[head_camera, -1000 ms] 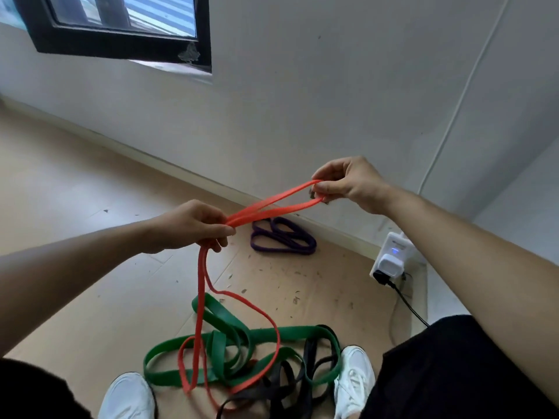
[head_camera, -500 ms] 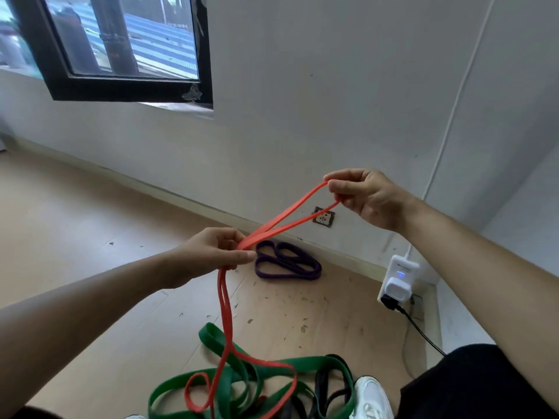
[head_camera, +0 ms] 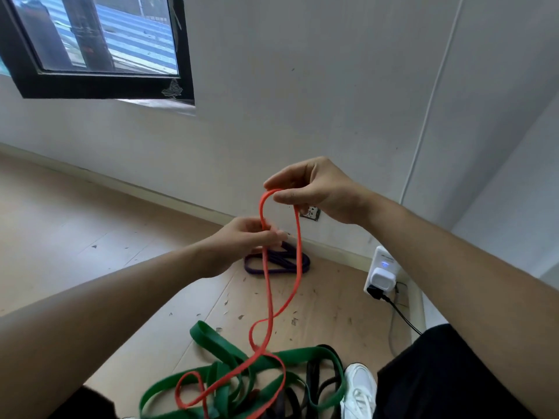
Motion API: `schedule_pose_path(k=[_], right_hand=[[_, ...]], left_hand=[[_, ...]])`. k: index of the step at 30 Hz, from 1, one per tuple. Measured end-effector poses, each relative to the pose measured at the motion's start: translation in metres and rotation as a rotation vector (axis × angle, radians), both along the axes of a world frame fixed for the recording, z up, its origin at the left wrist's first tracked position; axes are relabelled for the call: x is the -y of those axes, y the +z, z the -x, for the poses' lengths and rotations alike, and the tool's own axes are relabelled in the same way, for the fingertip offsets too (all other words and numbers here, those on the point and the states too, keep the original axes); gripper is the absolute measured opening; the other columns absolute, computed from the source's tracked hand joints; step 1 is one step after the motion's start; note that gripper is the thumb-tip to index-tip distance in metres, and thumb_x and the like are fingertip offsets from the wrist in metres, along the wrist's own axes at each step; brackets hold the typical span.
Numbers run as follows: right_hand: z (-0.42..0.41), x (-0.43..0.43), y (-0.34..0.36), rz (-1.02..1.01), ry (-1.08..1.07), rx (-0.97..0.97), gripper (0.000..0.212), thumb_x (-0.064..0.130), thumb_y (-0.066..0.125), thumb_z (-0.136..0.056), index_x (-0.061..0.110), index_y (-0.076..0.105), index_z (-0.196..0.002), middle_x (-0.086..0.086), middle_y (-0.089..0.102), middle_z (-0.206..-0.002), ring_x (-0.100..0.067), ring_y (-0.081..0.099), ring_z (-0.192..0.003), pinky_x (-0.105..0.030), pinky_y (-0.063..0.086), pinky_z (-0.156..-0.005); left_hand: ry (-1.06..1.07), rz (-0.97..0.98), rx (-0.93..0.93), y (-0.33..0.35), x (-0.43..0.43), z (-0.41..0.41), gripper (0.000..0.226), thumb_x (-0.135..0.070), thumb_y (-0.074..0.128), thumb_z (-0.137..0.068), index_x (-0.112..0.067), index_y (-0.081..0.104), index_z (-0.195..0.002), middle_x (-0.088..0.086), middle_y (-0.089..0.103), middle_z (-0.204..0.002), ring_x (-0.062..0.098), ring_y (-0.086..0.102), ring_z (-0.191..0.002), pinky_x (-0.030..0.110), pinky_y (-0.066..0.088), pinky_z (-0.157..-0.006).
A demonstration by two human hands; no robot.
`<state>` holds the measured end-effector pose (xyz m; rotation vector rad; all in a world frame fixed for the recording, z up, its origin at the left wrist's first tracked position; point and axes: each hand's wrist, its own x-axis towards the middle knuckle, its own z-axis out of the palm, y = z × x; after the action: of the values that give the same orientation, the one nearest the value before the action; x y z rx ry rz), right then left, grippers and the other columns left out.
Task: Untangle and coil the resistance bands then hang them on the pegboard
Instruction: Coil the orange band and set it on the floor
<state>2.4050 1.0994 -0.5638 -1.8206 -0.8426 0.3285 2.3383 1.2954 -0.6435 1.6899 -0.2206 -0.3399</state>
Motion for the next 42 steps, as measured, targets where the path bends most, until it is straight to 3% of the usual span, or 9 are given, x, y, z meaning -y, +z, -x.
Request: schedule_pose_path(k=[3,7,9,14,19,27,35,39,42], right_hand=[[-0.001,0.001,0.003,-0.036,-0.052,0.055,0.022,0.006,0.074,-0.089,0.004,0.074,-0.110,-0.001,0.075,-0.083,-0.016,0.068,-0.076,-0.026,0.054,-0.063],[-0.007,0.008,0.007,-0.226,-0.130,-0.009,0.017,0.003,0.071,-0.090,0.003,0.074,-0.107,-0.007,0.073,-0.086,-0.018,0.068,-0.078,-0.026,0.054,-0.065],[-0.009,0.010,0.009,-0.315,-0.149,-0.053,0.016,0.000,0.069,-0.090,0.002,0.073,-0.106,-0.010,0.072,-0.088,-0.019,0.067,-0.077,-0.025,0.054,-0.065],[-0.015,0.017,0.008,-0.440,-0.247,-0.133,0.013,-0.002,0.066,-0.092,0.000,0.072,-0.104,-0.010,0.070,-0.085,-0.016,0.066,-0.075,-0.024,0.054,-0.064],[-0.026,0.033,0.002,-0.544,-0.434,-0.197,0.011,-0.003,0.064,-0.093,0.004,0.072,-0.097,-0.008,0.068,-0.083,-0.014,0.065,-0.071,-0.022,0.055,-0.065],[-0.041,0.054,-0.004,-0.640,-0.580,-0.244,0.011,-0.002,0.060,-0.096,0.004,0.070,-0.098,-0.008,0.066,-0.087,-0.016,0.066,-0.077,-0.024,0.059,-0.069],[-0.044,0.064,-0.009,-0.572,-0.570,-0.189,0.012,-0.001,0.061,-0.096,0.005,0.071,-0.097,-0.011,0.068,-0.091,-0.016,0.069,-0.078,-0.024,0.058,-0.070],[-0.049,0.072,-0.016,-0.546,-0.583,-0.175,0.014,-0.002,0.060,-0.096,0.006,0.071,-0.097,-0.011,0.068,-0.092,-0.017,0.068,-0.081,-0.023,0.058,-0.071],[-0.051,0.083,-0.030,-0.441,-0.557,-0.212,0.015,-0.007,0.057,-0.096,0.003,0.068,-0.099,-0.013,0.066,-0.094,-0.020,0.068,-0.085,-0.024,0.060,-0.074]], left_hand=[[0.072,0.053,0.021,-0.002,0.017,-0.002,0.027,-0.036,0.070,-0.084,-0.011,0.066,-0.093,0.012,0.073,-0.118,0.023,0.070,-0.112,0.039,0.053,-0.101],[0.111,0.035,0.084,-0.006,0.024,-0.003,0.027,-0.024,0.053,-0.103,-0.017,0.062,-0.127,0.000,0.071,-0.125,0.014,0.069,-0.114,0.032,0.055,-0.097],[0.091,0.021,0.093,-0.006,0.024,-0.003,0.030,-0.025,0.048,-0.106,-0.019,0.057,-0.134,0.000,0.072,-0.125,0.014,0.069,-0.114,0.031,0.055,-0.098],[0.080,-0.009,0.096,-0.003,0.025,-0.001,0.028,-0.025,0.046,-0.106,-0.009,0.064,-0.119,0.010,0.073,-0.098,0.020,0.073,-0.091,0.030,0.057,-0.084],[0.018,-0.101,0.084,-0.007,0.016,0.005,0.029,-0.028,0.043,-0.107,-0.011,0.064,-0.118,-0.001,0.066,-0.081,0.015,0.067,-0.076,0.029,0.058,-0.077],[0.015,-0.291,0.123,-0.015,0.000,0.006,0.017,-0.022,0.053,-0.103,-0.010,0.064,-0.108,0.007,0.061,-0.083,0.011,0.060,-0.065,0.026,0.057,-0.069],[0.017,-0.361,0.064,-0.014,-0.005,0.004,0.024,-0.027,0.056,-0.101,-0.011,0.073,-0.098,0.001,0.071,-0.076,0.014,0.068,-0.070,0.026,0.058,-0.075],[-0.013,-0.335,0.029,-0.010,-0.008,0.004,0.032,-0.027,0.047,-0.105,-0.006,0.071,-0.101,0.013,0.075,-0.094,0.025,0.073,-0.090,0.033,0.059,-0.087],[0.086,-0.280,0.082,0.001,-0.021,0.002,0.026,-0.023,0.046,-0.106,-0.007,0.067,-0.107,0.014,0.069,-0.089,0.027,0.071,-0.085,0.039,0.060,-0.088]])
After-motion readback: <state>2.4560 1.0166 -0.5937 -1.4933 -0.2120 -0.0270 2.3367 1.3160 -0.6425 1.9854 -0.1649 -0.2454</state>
